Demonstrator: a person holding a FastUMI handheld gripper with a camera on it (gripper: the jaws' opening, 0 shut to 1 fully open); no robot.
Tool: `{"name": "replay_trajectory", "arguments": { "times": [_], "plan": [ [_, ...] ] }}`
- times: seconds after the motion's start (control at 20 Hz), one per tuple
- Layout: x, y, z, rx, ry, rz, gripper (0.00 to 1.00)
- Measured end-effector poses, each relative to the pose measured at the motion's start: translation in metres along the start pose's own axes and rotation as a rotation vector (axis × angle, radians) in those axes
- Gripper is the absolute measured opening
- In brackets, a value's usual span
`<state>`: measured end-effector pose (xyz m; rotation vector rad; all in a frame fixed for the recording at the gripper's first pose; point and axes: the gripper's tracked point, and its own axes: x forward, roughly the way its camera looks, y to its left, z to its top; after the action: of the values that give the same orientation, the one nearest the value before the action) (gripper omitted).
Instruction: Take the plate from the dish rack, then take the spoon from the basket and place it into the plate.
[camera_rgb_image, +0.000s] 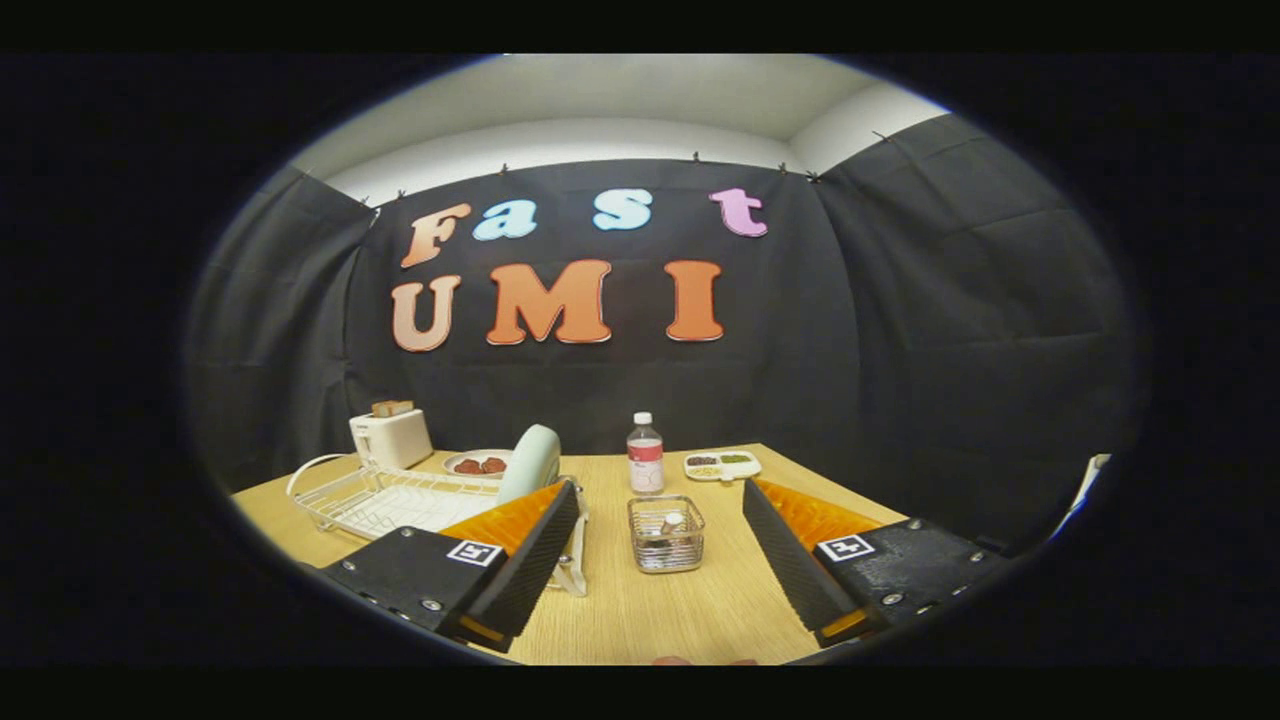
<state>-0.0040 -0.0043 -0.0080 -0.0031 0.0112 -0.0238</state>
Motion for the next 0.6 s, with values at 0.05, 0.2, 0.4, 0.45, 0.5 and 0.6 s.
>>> {"name": "replay_trajectory", "arguments": {
  "times": [0.05, 0.2, 0.4, 0.45, 0.5, 0.6],
  "plan": [
    [0.001, -0.001, -0.001, -0.007, -0.002, -0.004, 0.99],
    [0.000, 0.000, -0.001, -0.017, 0.003, -0.001, 0.99],
    [0.002, 0.009, -0.002, -0.009, 0.021, 0.021, 0.99],
    [0.004, 0.011, -0.004, -0.009, 0.028, 0.027, 0.99],
    [0.005, 0.014, -0.002, -0.011, 0.032, 0.036, 0.99],
    [0.009, 0.023, 0.003, -0.018, 0.032, 0.055, 0.99]
  ]
}}
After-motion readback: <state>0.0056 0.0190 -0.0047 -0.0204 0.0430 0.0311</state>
